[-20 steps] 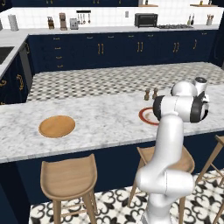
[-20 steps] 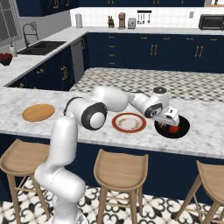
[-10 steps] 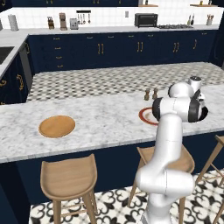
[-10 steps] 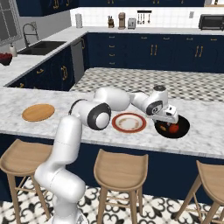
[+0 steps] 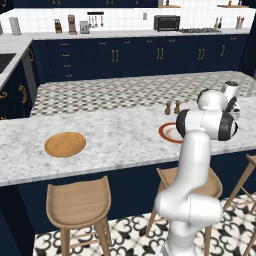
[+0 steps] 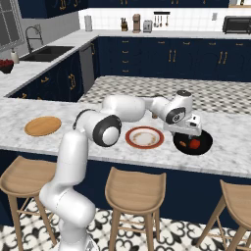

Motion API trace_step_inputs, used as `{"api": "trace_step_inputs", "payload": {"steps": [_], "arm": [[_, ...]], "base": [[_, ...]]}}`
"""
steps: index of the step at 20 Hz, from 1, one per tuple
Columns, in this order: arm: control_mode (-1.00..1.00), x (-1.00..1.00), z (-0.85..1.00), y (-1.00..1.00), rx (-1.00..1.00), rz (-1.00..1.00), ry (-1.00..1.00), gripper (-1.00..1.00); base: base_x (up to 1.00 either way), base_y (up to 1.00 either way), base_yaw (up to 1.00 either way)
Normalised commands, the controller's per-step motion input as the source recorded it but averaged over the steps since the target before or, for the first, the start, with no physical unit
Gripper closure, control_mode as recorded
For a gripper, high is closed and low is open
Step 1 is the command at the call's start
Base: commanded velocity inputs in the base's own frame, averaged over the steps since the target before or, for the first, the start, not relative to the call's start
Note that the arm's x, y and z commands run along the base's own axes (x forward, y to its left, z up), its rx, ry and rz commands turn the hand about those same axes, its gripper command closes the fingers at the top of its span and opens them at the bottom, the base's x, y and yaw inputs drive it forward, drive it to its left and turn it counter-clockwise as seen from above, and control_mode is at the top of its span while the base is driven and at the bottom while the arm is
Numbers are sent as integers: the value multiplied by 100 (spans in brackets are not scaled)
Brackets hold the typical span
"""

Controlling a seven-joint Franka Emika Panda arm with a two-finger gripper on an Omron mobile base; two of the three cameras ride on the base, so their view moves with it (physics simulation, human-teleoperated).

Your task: Pick the chicken drumstick and bell pepper from their plates and place them in the bowl. Then put the bowl in the fridge.

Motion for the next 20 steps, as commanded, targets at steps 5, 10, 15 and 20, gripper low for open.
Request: {"api": "trace_step_inputs", "payload": {"steps": [5,10,15,20], "arm": [[-100,-9,-18,52,-3,11,0,-100],[-100,15,-17,11,-7,6,0,-100],[-100,54,-13,0,-9,15,0,-100],[-100,44,-15,-13,-10,20,0,-100]], "base": [[0,0,0],[0,0,0],[0,0,0],[0,0,0]]}}
